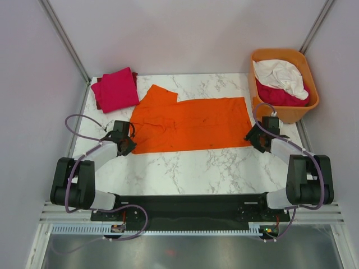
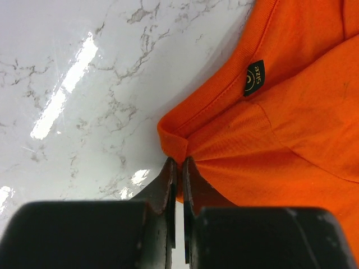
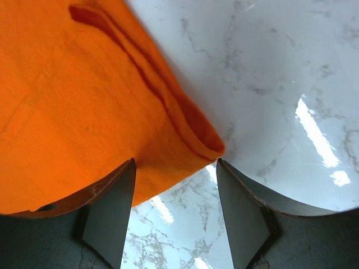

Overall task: Fold and stack the t-shirts
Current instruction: Fold the tshirt

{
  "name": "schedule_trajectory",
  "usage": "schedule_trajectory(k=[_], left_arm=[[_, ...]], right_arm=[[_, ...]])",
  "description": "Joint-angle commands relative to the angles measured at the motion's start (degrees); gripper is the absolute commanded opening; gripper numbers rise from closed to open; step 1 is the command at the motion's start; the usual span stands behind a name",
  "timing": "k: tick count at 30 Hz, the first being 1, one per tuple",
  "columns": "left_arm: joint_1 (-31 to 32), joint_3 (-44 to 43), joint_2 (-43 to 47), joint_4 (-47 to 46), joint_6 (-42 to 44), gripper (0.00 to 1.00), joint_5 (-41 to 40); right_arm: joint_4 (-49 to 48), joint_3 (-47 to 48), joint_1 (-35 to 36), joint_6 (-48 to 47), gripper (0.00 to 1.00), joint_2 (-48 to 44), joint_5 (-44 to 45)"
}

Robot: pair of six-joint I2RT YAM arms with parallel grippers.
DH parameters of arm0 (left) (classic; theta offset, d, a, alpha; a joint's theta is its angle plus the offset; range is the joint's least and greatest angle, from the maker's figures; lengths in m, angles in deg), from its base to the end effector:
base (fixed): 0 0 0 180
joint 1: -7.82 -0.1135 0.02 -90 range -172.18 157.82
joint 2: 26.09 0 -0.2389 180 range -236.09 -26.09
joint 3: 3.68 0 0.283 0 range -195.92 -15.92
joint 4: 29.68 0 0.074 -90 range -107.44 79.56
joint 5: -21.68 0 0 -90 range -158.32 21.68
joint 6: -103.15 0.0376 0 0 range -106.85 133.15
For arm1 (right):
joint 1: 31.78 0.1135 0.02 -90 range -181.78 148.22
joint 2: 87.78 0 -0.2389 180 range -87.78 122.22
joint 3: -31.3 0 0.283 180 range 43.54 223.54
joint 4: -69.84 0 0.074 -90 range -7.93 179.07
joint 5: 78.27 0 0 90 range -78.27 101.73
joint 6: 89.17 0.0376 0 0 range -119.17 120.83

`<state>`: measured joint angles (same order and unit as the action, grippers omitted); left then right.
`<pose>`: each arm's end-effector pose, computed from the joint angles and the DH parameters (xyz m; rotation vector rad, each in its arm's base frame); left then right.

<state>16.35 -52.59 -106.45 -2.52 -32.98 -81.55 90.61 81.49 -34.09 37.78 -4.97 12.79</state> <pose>0.2772 -0.0329 0.1070 -0.9010 2.3888 -0.0663 0.2947 -0.0126 0.1084 0.8528 2.3681 0.2257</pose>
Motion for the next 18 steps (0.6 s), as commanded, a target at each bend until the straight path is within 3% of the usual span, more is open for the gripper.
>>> schedule_trajectory(k=[1,5,7,8,11,15,16,17,18], left_arm=[[-0.19,-0.51,-1.47,0.55,-0.98,0.02,-1.09],[-0.19,-0.78,-2.17,0.46,-0.89,0.02,-0.48],[-0.19,-0.95,-2.43,0.46,-0.63,0.02,-0.39],[-0.19,-0.95,-2.35,0.46,-0.63,0.02,-0.30],[-0.19,-0.78,-2.09,0.55,-0.72,0.02,-0.30],[-0.19,-0.69,-2.00,0.46,-0.72,0.02,-0.30],[-0.19,-0.60,-1.82,0.46,-0.63,0.02,-0.30],[-0.19,-0.60,-1.73,0.46,-0.63,0.02,-0.21],[-0.19,-0.60,-1.47,0.46,-0.63,0.02,-0.13]], right_arm=[[2.36,-2.79,-0.86,1.19,0.68,-2.20,3.50],[1.23,-4.03,-0.86,0.93,0.64,-2.56,3.17],[0.69,-4.12,-0.86,0.84,0.55,-1.25,1.85],[0.61,-4.20,-0.86,0.93,0.44,-0.98,1.58],[0.08,-5.17,-0.86,0.76,0.24,-1.15,2.10],[0.08,-5.00,-0.95,-0.12,0.17,-1.24,3.68],[0.08,-4.91,-1.03,-0.21,0.12,-1.16,3.60],[-0.10,-4.82,-1.21,-0.47,0.00,-1.15,3.16],[-0.45,-4.73,-1.30,-0.65,0.00,-1.15,2.64]])
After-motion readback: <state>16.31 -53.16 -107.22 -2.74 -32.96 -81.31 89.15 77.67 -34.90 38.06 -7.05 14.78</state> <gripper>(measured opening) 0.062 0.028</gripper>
